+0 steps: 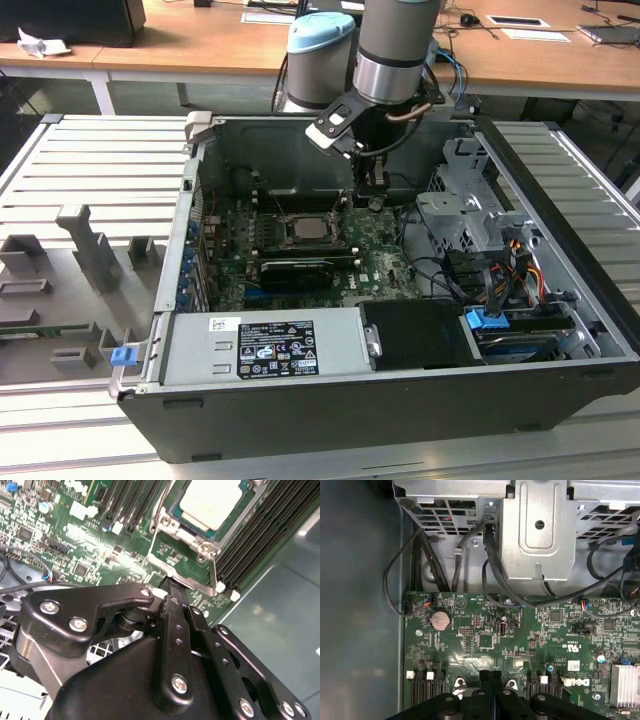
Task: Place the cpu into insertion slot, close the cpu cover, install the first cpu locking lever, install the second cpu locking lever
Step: 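Close the cpu cover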
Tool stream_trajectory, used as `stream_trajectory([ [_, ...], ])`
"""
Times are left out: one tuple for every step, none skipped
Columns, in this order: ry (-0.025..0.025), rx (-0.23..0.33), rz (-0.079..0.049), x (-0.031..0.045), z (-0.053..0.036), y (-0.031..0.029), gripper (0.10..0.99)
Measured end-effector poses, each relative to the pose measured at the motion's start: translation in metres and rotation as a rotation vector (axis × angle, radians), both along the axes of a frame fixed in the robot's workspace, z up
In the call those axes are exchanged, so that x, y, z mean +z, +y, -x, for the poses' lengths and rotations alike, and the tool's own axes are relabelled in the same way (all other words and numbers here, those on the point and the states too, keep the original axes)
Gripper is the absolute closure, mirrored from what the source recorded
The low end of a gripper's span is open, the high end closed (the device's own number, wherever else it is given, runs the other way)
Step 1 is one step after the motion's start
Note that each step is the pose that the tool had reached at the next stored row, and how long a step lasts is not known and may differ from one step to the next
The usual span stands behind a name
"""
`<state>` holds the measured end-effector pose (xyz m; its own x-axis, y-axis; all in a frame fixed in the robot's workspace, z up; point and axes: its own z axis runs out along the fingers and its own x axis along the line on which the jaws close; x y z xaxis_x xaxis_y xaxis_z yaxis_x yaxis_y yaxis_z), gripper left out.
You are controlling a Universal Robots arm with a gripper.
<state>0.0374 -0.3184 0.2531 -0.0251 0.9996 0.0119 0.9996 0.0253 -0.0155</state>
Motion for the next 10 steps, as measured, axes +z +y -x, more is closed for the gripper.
stream_trajectory([
  [0.0,0.0,0.0,-0.0002,0.0022,0.0,0.98],
  [0.0,0.0,0.0,-0.0003,0.0039,0.0,0.98],
  [0.0,0.0,0.0,-0.0007,0.008,0.0,0.98],
  [0.0,0.0,0.0,-0.001,0.0101,0.0,0.98],
  [0.0,0.0,0.0,-0.0013,0.0119,0.0,0.98],
  [0.0,0.0,0.0,-0.0015,0.0134,0.0,0.98],
  [0.0,0.0,0.0,-0.0017,0.0148,0.0,0.98],
  [0.0,0.0,0.0,-0.0018,0.0163,0.0,0.98],
  [0.0,0.0,0.0,-0.0022,0.0196,0.0,0.98],
  [0.0,0.0,0.0,-0.0026,0.0233,0.0,0.98],
])
